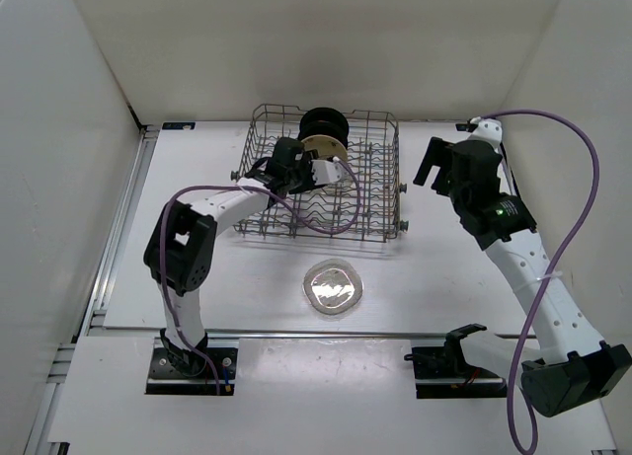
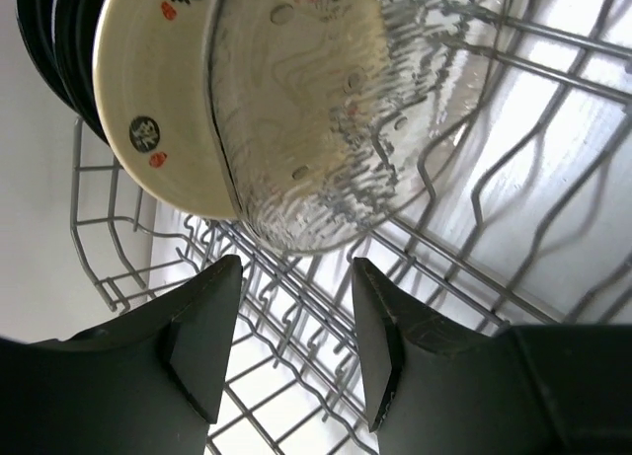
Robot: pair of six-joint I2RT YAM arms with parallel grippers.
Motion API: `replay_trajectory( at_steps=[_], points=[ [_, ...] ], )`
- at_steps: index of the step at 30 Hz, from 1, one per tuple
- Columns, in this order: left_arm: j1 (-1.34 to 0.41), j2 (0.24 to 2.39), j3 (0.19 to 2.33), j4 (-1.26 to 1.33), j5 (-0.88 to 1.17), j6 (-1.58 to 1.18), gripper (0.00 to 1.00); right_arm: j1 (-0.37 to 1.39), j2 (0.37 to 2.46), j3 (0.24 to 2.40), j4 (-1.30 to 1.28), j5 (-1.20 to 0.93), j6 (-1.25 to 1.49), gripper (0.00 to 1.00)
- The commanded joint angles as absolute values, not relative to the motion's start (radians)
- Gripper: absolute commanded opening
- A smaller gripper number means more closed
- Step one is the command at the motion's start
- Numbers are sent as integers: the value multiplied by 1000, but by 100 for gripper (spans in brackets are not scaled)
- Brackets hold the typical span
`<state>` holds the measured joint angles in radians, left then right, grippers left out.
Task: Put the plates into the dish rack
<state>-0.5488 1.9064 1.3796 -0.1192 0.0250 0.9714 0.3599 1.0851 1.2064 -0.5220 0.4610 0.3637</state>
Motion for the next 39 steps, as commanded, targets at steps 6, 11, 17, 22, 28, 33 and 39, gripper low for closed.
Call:
replay_trajectory(
  at_steps=[6, 11, 17, 22, 28, 33, 39],
  points=[
    [-534, 1720, 1344, -141, 80, 934, 59, 356, 1075, 1200, -486, 449, 383, 99],
    [-505, 1643, 1393, -161, 91, 827, 62, 356, 1084, 1218, -486, 440, 393, 99],
    [-374, 1510, 1493, -170, 117, 301, 100, 356, 1114, 1296, -419, 273, 383, 99],
    [-348, 1434, 1542, -331, -110, -139, 100, 344, 1181, 1399, -419, -6, 396, 97],
    [-282, 1249, 1350, -472, 115, -392, 100, 241, 1204, 1295, -409, -440, 682, 100],
    [-232, 1091, 1152, -472, 291, -460, 100, 255, 1078, 1114, -577, -523, 635, 100],
    [-170, 1045, 1097, -472, 390, -460, 100, 268, 766, 758, -586, -433, 626, 100]
  ],
)
